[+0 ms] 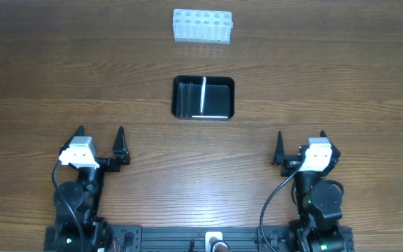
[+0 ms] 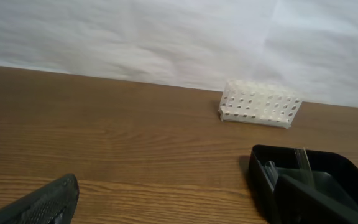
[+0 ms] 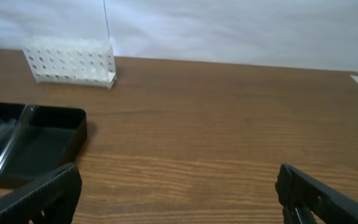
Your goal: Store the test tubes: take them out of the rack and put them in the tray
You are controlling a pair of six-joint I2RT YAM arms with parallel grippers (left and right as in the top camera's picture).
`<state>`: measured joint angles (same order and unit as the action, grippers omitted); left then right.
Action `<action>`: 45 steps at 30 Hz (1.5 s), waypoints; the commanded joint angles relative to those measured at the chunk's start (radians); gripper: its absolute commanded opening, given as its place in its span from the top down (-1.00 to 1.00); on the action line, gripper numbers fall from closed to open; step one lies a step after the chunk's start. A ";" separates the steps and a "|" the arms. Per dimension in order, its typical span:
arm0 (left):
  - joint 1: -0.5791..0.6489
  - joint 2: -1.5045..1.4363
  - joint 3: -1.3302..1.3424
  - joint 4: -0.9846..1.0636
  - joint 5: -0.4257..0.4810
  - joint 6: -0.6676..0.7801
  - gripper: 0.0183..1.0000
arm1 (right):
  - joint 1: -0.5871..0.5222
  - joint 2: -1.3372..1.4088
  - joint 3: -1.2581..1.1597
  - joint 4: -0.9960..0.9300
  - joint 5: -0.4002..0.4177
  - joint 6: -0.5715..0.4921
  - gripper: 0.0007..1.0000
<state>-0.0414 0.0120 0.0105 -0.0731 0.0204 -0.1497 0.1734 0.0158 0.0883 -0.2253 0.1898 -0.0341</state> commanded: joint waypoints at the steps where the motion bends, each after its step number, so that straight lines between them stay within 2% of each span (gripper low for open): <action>1: 0.007 -0.005 -0.005 -0.003 0.013 0.001 -1.00 | -0.005 -0.011 -0.028 0.035 -0.012 -0.035 -0.99; 14: 0.007 -0.005 -0.005 -0.003 0.013 0.001 -1.00 | -0.047 -0.010 -0.084 0.169 -0.042 -0.061 -0.99; 45: 0.007 -0.005 -0.005 -0.003 0.013 0.001 -1.00 | -0.051 -0.006 -0.083 0.166 -0.039 -0.061 -0.98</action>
<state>-0.0414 0.0120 0.0105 -0.0731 0.0208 -0.1497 0.1322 0.0158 0.0147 -0.0601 0.1593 -0.0872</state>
